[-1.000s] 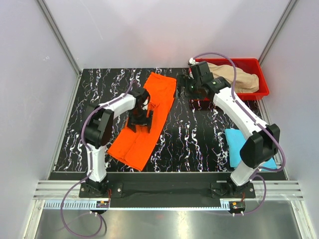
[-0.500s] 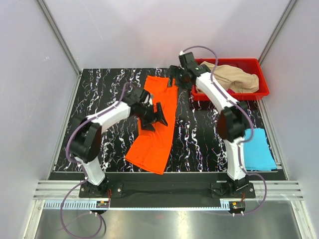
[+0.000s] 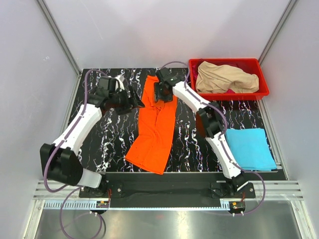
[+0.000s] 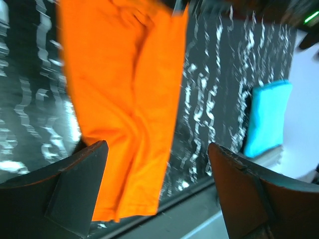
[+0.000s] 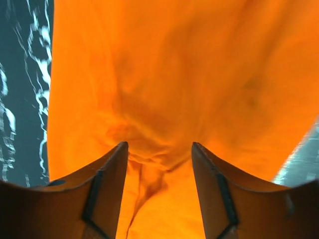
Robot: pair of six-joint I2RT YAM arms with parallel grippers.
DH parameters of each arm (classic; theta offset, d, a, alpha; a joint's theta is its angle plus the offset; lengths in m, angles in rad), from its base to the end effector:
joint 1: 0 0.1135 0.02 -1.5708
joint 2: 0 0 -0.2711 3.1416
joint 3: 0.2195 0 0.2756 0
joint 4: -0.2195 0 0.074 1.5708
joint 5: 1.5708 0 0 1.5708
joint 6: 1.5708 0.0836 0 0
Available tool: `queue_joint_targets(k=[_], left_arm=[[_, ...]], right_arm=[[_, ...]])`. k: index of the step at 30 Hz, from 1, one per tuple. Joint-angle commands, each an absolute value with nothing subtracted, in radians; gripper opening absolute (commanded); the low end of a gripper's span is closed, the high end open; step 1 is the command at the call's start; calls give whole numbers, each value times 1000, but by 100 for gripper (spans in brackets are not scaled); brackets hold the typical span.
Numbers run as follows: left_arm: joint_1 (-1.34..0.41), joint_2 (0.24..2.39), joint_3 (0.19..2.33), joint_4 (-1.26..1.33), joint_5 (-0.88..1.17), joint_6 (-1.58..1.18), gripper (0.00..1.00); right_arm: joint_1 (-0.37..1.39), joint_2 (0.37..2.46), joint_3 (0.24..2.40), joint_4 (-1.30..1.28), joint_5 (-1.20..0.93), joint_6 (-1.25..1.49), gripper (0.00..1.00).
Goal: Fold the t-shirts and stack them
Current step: Fold the tshirt
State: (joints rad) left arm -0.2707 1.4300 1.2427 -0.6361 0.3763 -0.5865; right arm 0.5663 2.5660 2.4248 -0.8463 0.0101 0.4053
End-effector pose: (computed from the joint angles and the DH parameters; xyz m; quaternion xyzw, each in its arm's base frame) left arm 0.3392 -0.1260 0.2795 -0.0764 0.9139 -0.3074 0.2538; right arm 0.5144 0.3260 0.1511 -0.0756 0.9548 0.1300 0.2565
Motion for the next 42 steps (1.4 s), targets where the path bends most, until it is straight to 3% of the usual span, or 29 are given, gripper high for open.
queue_joint_targets(k=[1, 6, 8, 11, 16, 21, 27, 31, 33, 37, 42], left_arm=[[-245, 1376, 1210, -658, 315, -497, 88], [-230, 1338, 1160, -693, 302, -469, 89], [-230, 1307, 1106, -701, 319, -465, 90], [-230, 1284, 1060, -693, 366, -466, 91], [-229, 1295, 994, -687, 411, -472, 92], [-209, 1389, 999, -713, 416, -446, 92], [-181, 1460, 948, -736, 425, -426, 84], [-176, 1451, 879, -700, 440, -460, 77], [-175, 1433, 841, -698, 440, -479, 77], [-173, 1367, 784, -725, 385, -506, 76], [-172, 1249, 661, -713, 313, -629, 76]], right_arm=[[601, 2595, 2442, -847, 70, 414, 62], [607, 2804, 2716, -934, 129, 371, 69], [604, 2829, 2746, -852, 159, 330, 76], [585, 2839, 2801, -721, 137, 321, 75], [551, 2758, 2784, -513, 45, 293, 79], [531, 2571, 2738, -609, -60, 330, 84], [534, 2167, 2227, -727, -286, 454, 84], [578, 1839, 1694, -529, -367, 512, 77], [609, 1764, 1509, -470, -382, 526, 76], [635, 1632, 1214, -337, -475, 623, 62], [742, 1484, 881, -131, -454, 765, 61]])
